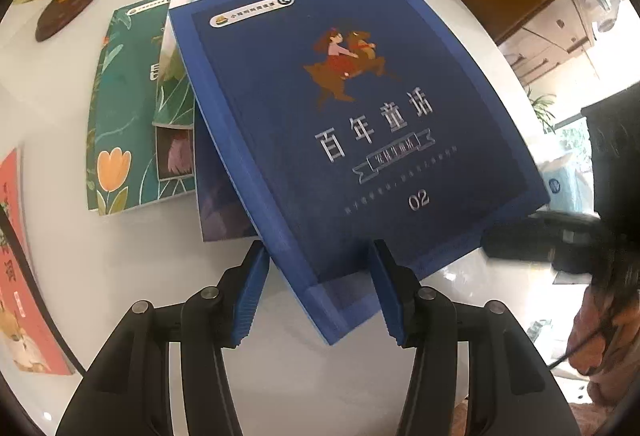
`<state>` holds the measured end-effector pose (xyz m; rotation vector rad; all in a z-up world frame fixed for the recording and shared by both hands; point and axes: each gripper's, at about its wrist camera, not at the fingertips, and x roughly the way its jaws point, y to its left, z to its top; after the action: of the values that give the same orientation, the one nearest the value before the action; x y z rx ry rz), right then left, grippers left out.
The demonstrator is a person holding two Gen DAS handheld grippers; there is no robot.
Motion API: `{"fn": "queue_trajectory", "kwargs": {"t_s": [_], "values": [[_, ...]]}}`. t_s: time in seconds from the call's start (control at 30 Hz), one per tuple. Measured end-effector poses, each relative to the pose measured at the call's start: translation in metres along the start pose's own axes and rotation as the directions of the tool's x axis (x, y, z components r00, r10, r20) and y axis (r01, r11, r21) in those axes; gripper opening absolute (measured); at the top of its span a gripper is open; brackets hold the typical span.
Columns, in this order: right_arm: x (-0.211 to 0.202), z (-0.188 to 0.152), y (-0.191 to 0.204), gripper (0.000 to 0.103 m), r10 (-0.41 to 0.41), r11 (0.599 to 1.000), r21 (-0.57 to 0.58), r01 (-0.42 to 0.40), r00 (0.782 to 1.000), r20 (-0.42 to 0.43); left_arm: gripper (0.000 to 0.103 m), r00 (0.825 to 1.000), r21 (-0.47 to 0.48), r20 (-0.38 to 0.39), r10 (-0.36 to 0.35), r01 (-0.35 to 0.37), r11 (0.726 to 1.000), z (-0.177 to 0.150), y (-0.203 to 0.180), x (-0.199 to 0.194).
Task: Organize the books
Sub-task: 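Lift the dark blue book off the pile with both tools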
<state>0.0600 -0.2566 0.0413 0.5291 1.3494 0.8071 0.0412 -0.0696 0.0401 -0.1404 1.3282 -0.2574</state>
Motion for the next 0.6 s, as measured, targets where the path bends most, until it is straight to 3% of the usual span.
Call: {"fn": "queue_trajectory", "kwargs": {"t_s": [0.13, 0.33, 0.43, 0.5, 0.57, 0.6], "values": [[0.004, -0.024, 0.013, 0.028, -0.038, 0.999, -0.010, 0.038, 0.999, 0.014, 0.049, 1.000, 0.014, -0.003, 0.002, -0.002, 1.000, 0.001, -0.002, 0.000], [-0.012, -0.036, -0.027, 0.028, -0.070, 0.975, 0.217, 0.047, 0.993, 0.097, 0.049, 1.000, 0.032, -0.008, 0.017, -0.017, 0.999, 0.001, -0.006, 0.001], [-0.021, -0.041, -0.040, 0.028, -0.102, 0.967, 0.244, 0.076, 0.990, 0.096, 0.050, 1.000, 0.026, -0.006, 0.018, -0.018, 1.000, 0.000, -0.010, 0.004], [-0.025, -0.041, -0.046, 0.034, -0.102, 0.963, 0.259, 0.072, 0.989, 0.104, 0.050, 1.000, 0.018, -0.007, 0.016, -0.016, 1.000, 0.000, -0.011, 0.005], [-0.025, -0.041, -0.054, 0.053, -0.086, 0.952, 0.303, 0.049, 0.990, 0.109, 0.050, 1.000, 0.015, -0.007, 0.018, -0.018, 1.000, 0.000, -0.012, 0.005], [-0.026, -0.040, -0.058, 0.054, -0.086, 0.948, 0.314, 0.047, 0.990, 0.111, 0.050, 1.000, 0.014, -0.006, 0.018, -0.018, 1.000, 0.000, -0.012, 0.005]]}}
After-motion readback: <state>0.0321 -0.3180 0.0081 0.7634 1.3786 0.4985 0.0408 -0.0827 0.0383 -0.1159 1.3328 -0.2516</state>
